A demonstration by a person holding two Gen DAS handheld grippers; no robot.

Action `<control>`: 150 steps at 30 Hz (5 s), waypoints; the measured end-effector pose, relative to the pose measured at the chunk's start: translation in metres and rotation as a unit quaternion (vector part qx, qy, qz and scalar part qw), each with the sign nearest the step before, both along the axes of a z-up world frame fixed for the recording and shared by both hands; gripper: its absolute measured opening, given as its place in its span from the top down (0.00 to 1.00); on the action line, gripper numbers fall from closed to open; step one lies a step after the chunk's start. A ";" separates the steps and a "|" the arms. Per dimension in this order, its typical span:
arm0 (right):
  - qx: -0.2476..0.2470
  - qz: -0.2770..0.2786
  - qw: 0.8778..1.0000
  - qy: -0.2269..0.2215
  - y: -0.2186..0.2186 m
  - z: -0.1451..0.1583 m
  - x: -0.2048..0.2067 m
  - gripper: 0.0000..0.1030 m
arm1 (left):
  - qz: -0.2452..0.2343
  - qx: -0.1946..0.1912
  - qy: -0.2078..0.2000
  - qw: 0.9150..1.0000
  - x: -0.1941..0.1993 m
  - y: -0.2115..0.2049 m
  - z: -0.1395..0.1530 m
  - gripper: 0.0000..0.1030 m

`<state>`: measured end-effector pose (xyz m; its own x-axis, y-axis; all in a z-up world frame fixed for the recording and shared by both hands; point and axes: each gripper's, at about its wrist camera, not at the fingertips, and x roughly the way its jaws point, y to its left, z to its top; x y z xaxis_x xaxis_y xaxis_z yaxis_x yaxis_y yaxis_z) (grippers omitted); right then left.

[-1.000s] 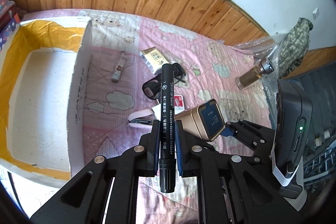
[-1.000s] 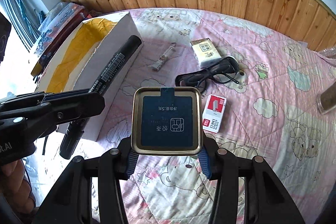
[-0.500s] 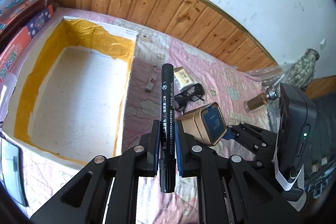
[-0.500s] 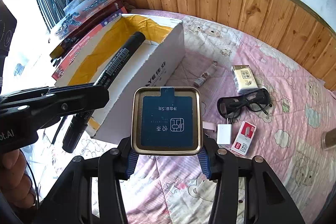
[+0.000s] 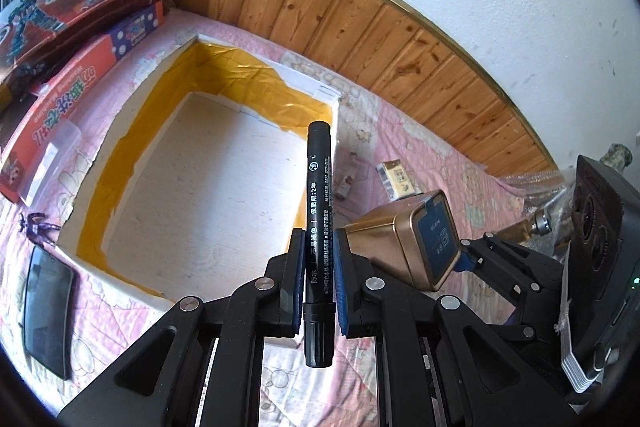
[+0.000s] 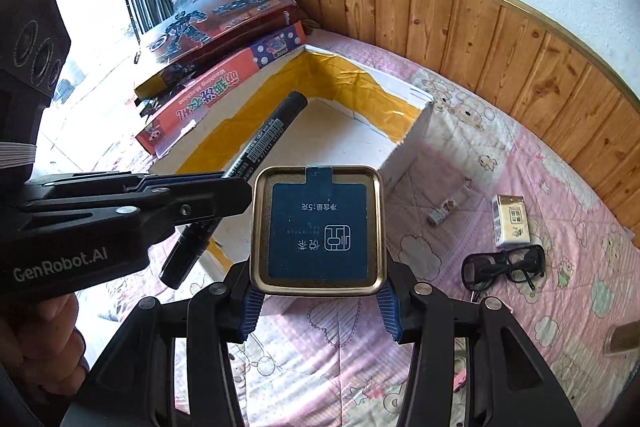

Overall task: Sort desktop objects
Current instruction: 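Carry the marker and the gold tin over into the yellow-lined white box, then open the left tool to drop the marker while the right tool releases the tin, then move both tools back to the items on the bedspread, right toward the pink clip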

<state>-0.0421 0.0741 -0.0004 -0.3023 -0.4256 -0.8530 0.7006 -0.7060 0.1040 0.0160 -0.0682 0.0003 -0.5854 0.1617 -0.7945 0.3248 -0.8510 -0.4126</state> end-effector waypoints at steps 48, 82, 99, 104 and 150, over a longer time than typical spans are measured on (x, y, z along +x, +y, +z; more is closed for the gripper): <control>0.121 0.122 0.985 0.005 -0.122 -0.085 -0.125 0.52 | 0.031 -0.034 -0.151 0.987 -0.132 -0.093 -0.097 0.87; 0.186 0.104 0.976 -0.042 -0.136 -0.126 -0.170 0.52 | 0.002 -0.060 -0.198 0.978 -0.186 -0.106 -0.155 0.86; 0.119 0.089 0.988 -0.038 -0.117 -0.061 -0.143 0.50 | 0.026 -0.058 -0.176 0.982 -0.139 -0.120 -0.115 0.65; 0.105 0.084 0.990 -0.038 -0.117 -0.057 -0.111 0.50 | 0.023 -0.061 -0.167 0.984 -0.118 -0.114 -0.096 0.65; -0.094 -0.196 0.976 -0.028 0.155 -0.048 0.038 0.49 | -0.168 -0.057 -0.095 0.980 -0.006 0.111 -0.028 0.62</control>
